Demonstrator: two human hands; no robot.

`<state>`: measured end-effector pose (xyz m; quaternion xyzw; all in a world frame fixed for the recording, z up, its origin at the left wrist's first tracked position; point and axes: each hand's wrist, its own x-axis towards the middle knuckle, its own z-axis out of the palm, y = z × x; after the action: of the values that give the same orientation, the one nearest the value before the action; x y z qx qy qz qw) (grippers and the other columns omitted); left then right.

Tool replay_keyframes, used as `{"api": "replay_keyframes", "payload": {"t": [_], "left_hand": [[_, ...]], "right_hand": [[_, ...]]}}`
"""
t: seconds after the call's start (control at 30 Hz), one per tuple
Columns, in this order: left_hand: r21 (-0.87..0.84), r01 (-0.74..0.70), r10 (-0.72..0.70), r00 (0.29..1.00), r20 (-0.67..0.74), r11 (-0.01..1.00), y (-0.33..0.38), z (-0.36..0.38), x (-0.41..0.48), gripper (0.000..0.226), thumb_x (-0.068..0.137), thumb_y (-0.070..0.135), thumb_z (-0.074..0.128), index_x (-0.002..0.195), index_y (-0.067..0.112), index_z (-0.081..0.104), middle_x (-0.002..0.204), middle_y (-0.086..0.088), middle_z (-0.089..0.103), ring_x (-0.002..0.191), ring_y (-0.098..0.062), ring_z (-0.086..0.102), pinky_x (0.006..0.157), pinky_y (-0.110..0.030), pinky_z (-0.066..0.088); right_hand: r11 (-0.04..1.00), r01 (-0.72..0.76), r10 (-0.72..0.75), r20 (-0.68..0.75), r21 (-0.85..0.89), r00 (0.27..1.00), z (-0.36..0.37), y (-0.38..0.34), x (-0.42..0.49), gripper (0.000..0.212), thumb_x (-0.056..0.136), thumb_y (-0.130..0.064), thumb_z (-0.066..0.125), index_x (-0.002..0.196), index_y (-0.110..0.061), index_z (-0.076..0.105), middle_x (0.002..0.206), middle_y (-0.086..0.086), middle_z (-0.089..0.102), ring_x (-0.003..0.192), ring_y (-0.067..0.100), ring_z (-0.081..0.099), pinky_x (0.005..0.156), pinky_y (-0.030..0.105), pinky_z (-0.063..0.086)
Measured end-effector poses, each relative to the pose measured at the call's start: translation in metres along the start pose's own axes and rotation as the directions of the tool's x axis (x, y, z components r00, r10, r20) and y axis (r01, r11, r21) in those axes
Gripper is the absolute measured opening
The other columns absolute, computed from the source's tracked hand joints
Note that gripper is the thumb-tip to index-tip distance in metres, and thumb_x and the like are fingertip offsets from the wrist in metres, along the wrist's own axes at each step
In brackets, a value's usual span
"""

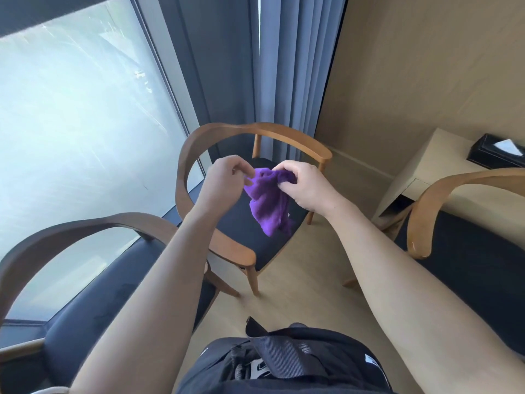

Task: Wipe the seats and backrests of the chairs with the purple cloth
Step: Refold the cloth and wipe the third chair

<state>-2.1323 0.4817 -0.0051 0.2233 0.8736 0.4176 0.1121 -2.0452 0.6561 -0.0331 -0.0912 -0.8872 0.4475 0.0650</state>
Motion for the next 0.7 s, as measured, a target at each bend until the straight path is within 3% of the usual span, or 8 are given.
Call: {"api": "replay_keyframes", "payload": {"t": [0.07,0.17,0.27,0.37,0.43,0.53,0.6,0.7], "left_hand": [[0.142,-0.071,0.067,0.997,0.036,0.987,-0.007,0.0,0.004,0.039,0.085,-0.006,0.043,0.088,0.021,0.07,0.095,0.005,0.068,0.087,-0.011,0.066,0.062,-0.02,0.051],[0.214,-0.202,0.148,0.959,0.241,0.956,-0.013,0.008,0.007,0.031,0.087,-0.005,0.057,0.1,0.019,0.072,0.106,0.004,0.059,0.099,-0.015,0.059,0.081,-0.03,0.052],[0.186,-0.222,0.171,0.952,0.256,0.957,-0.017,0.017,0.004,0.021,0.088,0.008,0.067,0.102,0.021,0.072,0.103,0.012,0.053,0.101,-0.007,0.05,0.083,-0.021,0.04],[0.006,-0.213,0.203,0.94,0.273,0.977,-0.015,0.022,0.001,0.011,0.09,0.009,0.066,0.098,0.016,0.07,0.099,0.017,0.055,0.102,-0.002,0.052,0.081,-0.016,0.047],[-0.08,-0.178,0.194,0.919,0.343,0.981,-0.011,0.026,0.0,0.015,0.09,0.006,0.064,0.1,0.016,0.069,0.105,0.008,0.058,0.106,-0.008,0.056,0.081,-0.012,0.047],[0.06,-0.177,0.13,0.877,0.463,0.982,-0.011,0.033,0.003,0.041,0.088,0.008,0.065,0.125,0.027,0.061,0.12,0.004,0.049,0.11,-0.01,0.049,0.08,-0.003,0.037],[0.155,-0.199,0.09,0.844,0.528,0.968,-0.011,0.036,0.008,0.052,0.087,0.014,0.071,0.134,0.028,0.055,0.126,0.004,0.046,0.112,-0.012,0.047,0.083,-0.008,0.037],[0.215,-0.251,0.104,0.843,0.528,0.944,-0.004,0.042,0.016,0.034,0.083,0.028,0.079,0.115,0.021,0.069,0.125,0.004,0.053,0.107,-0.015,0.056,0.092,-0.028,0.046]], "right_hand": [[0.999,0.021,-0.02,-0.022,0.04,1.0,-0.004,0.001,-0.001,0.026,0.094,-0.013,0.054,0.094,-0.038,0.062,0.082,-0.027,0.063,0.083,-0.01,0.06,0.062,0.004,0.044],[0.997,0.04,-0.036,-0.058,0.07,0.998,-0.009,-0.004,0.004,0.03,0.092,-0.016,0.05,0.089,-0.044,0.059,0.083,-0.031,0.061,0.084,-0.01,0.059,0.064,0.002,0.043],[0.996,0.034,-0.027,-0.091,0.085,0.996,-0.015,-0.003,0.008,0.03,0.089,-0.016,0.048,0.089,-0.044,0.059,0.082,-0.03,0.062,0.082,-0.007,0.059,0.065,0.004,0.043],[0.993,0.04,-0.024,-0.137,0.115,0.99,-0.022,0.005,0.008,0.028,0.089,-0.015,0.05,0.093,-0.04,0.062,0.084,-0.026,0.064,0.083,-0.006,0.06,0.066,0.005,0.045],[0.988,0.045,-0.019,-0.171,0.148,0.985,-0.026,0.009,0.009,0.026,0.09,-0.013,0.049,0.094,-0.035,0.064,0.084,-0.027,0.064,0.082,-0.005,0.061,0.067,0.006,0.045],[0.986,0.045,-0.012,-0.2,0.162,0.98,-0.035,0.015,0.009,0.026,0.09,-0.013,0.048,0.092,-0.034,0.064,0.085,-0.027,0.064,0.084,-0.004,0.061,0.069,0.007,0.046],[0.984,0.036,0.001,-0.215,0.172,0.977,-0.043,0.02,0.009,0.027,0.089,-0.012,0.047,0.09,-0.032,0.064,0.087,-0.023,0.066,0.085,-0.002,0.062,0.07,0.008,0.047],[0.979,0.013,0.035,-0.23,0.203,0.973,-0.051,0.028,0.005,0.028,0.087,-0.013,0.045,0.087,-0.033,0.065,0.085,-0.021,0.066,0.079,-0.002,0.061,0.068,0.009,0.045]]}}
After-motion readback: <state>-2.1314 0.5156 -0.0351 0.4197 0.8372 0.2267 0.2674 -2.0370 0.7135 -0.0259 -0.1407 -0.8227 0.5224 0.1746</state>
